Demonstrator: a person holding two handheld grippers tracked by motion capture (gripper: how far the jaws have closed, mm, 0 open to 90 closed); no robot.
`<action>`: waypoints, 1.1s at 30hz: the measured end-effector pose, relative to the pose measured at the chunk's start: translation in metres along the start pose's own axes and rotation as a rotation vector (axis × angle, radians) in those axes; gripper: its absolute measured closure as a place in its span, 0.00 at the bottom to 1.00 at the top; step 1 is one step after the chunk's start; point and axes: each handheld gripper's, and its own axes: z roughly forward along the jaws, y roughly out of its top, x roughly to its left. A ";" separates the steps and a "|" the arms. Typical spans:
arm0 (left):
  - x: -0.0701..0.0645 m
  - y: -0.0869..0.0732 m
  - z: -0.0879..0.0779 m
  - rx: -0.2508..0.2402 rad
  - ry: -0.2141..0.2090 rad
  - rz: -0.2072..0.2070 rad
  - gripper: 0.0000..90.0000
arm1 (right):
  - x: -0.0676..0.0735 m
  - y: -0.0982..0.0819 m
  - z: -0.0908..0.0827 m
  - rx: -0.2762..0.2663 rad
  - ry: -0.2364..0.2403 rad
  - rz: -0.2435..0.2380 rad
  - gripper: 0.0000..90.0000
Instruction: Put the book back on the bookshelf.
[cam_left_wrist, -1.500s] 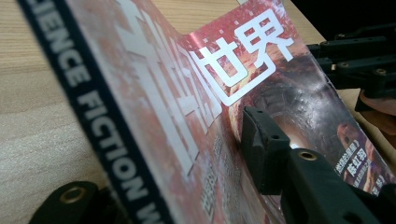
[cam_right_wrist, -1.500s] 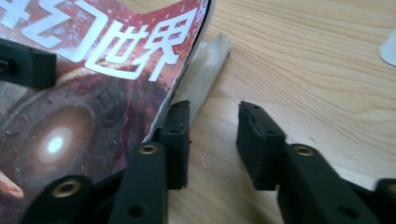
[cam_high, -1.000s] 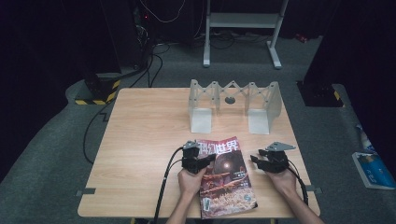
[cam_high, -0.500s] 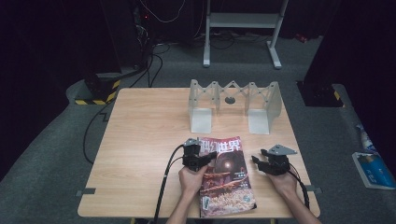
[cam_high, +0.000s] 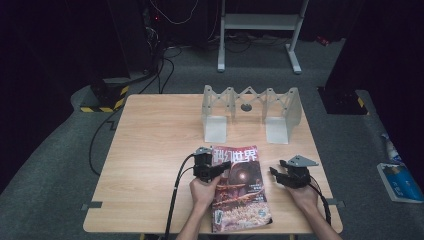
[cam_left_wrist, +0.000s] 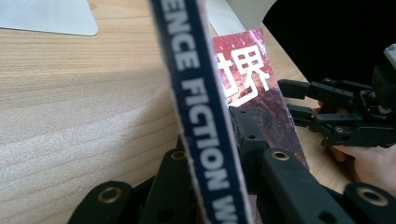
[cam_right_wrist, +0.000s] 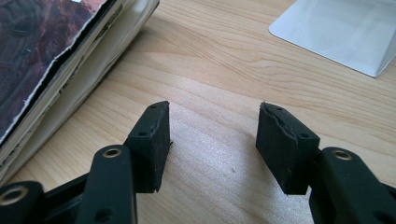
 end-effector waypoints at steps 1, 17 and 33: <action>0.000 0.000 -0.001 -0.002 -0.003 -0.006 0.89 | 0.000 0.000 0.000 0.000 0.000 0.000 0.49; -0.005 0.005 -0.014 -0.031 -0.011 0.016 0.90 | 0.000 0.000 0.000 -0.002 0.001 0.000 0.50; -0.012 0.014 -0.023 -0.051 -0.019 0.033 0.91 | 0.001 0.000 0.000 -0.003 0.000 0.003 0.51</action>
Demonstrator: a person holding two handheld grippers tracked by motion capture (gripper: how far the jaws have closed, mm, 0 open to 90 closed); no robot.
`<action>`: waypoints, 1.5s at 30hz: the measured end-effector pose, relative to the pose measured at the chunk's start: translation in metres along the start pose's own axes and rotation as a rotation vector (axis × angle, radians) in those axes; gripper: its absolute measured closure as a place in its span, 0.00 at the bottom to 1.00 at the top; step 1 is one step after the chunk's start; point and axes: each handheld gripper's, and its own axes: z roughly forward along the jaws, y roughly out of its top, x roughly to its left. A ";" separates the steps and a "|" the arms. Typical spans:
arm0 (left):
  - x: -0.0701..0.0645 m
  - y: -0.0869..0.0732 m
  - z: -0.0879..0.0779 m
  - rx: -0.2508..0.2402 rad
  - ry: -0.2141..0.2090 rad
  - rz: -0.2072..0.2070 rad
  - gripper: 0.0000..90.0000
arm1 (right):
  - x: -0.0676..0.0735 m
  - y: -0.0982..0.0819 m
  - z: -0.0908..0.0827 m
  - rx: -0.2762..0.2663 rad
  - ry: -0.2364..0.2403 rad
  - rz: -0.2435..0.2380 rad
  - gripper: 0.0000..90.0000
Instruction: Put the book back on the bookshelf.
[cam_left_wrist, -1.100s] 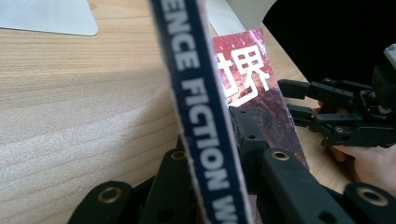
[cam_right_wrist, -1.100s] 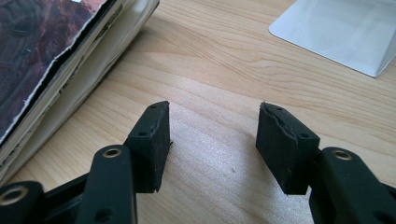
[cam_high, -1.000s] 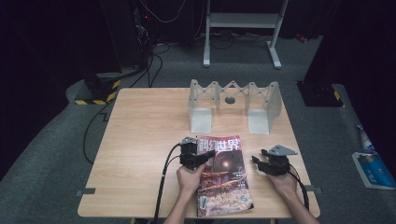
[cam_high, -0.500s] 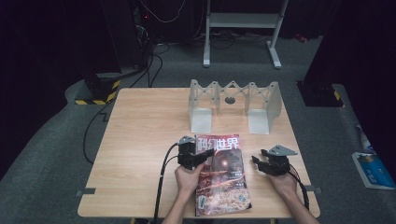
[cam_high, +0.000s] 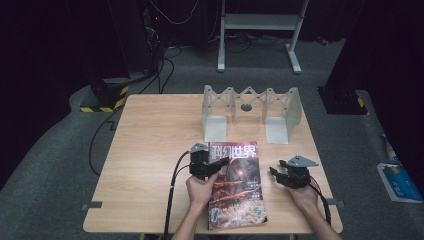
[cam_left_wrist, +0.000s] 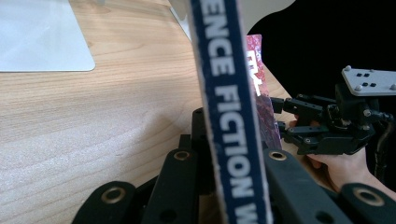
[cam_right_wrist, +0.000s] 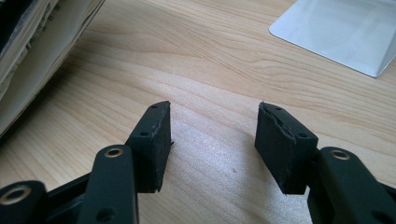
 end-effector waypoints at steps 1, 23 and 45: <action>0.000 0.000 -0.001 0.001 -0.001 -0.001 0.91 | 0.000 0.000 0.000 -0.001 0.000 -0.003 0.51; -0.010 0.015 -0.009 0.000 -0.006 0.040 0.92 | 0.000 0.000 0.000 -0.002 0.003 -0.005 0.51; -0.029 0.040 -0.016 -0.006 -0.029 0.092 0.93 | 0.001 0.000 0.000 0.000 0.007 -0.010 0.51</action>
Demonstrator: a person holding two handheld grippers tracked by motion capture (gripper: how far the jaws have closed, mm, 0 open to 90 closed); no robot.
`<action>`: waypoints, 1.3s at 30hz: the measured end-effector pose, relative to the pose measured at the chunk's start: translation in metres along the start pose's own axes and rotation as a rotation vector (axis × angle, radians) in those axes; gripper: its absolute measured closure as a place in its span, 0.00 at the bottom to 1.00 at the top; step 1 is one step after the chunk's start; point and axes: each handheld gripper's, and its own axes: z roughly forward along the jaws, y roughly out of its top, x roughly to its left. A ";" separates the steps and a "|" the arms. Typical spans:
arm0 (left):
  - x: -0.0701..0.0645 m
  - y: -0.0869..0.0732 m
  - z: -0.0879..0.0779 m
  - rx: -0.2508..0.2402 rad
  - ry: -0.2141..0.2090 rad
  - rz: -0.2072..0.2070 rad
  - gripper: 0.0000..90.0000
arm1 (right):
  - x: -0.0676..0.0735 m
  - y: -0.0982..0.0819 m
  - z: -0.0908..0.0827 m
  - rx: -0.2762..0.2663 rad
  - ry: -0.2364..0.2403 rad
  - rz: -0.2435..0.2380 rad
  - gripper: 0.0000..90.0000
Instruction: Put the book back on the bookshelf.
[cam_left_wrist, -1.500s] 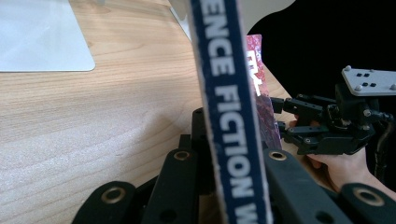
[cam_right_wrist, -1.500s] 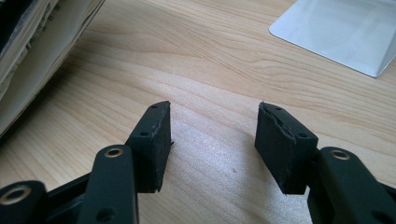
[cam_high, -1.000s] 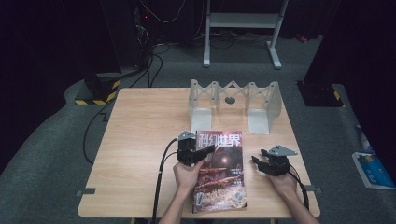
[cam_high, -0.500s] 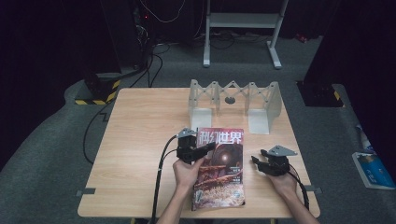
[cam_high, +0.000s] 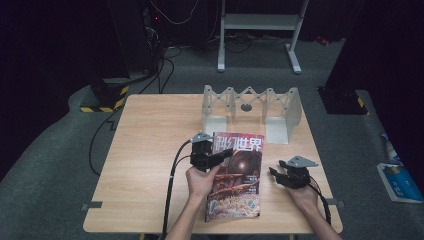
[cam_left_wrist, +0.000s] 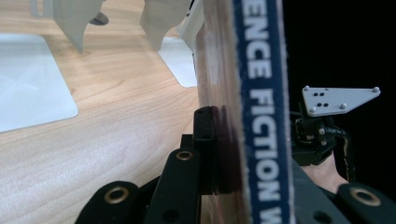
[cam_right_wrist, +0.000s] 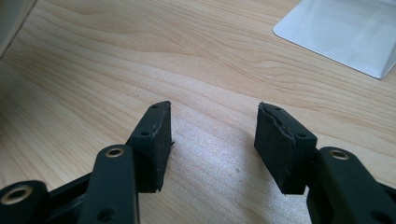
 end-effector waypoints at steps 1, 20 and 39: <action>0.000 0.002 -0.001 0.003 0.000 0.010 0.93 | 0.000 0.000 0.000 0.000 0.000 0.000 0.51; -0.015 0.027 -0.005 0.014 0.001 0.073 0.93 | 0.001 0.000 -0.001 0.000 -0.010 -0.010 0.52; -0.031 0.063 -0.012 0.041 0.042 0.138 0.93 | -0.001 0.000 -0.002 0.002 -0.032 0.009 0.52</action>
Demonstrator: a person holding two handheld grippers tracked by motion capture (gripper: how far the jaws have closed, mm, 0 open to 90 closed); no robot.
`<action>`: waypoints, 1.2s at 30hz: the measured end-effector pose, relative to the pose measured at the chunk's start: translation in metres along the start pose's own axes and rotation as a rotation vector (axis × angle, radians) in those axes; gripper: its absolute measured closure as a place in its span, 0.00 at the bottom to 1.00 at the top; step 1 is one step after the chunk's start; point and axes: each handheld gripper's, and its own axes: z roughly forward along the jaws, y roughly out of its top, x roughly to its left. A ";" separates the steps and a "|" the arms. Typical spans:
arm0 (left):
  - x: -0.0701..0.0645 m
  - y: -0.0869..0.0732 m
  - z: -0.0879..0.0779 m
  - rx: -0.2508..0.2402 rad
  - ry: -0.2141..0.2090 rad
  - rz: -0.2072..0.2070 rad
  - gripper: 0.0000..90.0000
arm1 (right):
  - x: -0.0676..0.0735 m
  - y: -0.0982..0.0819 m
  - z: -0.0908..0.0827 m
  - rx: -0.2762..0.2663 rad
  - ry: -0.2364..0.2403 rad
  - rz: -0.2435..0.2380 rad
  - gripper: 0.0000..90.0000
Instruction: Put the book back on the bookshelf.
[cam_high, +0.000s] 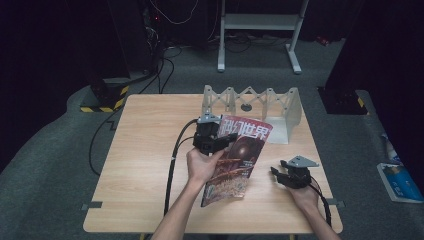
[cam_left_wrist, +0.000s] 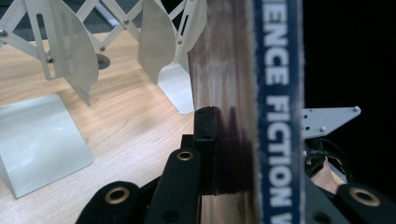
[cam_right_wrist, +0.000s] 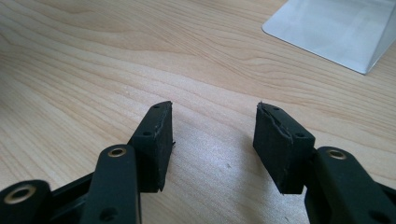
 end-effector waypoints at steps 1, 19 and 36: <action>0.000 0.003 0.002 0.008 -0.003 0.002 0.93 | 0.000 0.000 0.000 0.000 -0.001 0.001 0.52; -0.013 0.035 0.004 0.094 0.029 0.099 0.93 | -0.001 -0.001 -0.001 0.001 -0.012 0.017 0.52; -0.009 0.059 -0.008 0.147 0.048 0.101 0.93 | -0.001 -0.001 -0.001 0.000 -0.009 0.021 0.52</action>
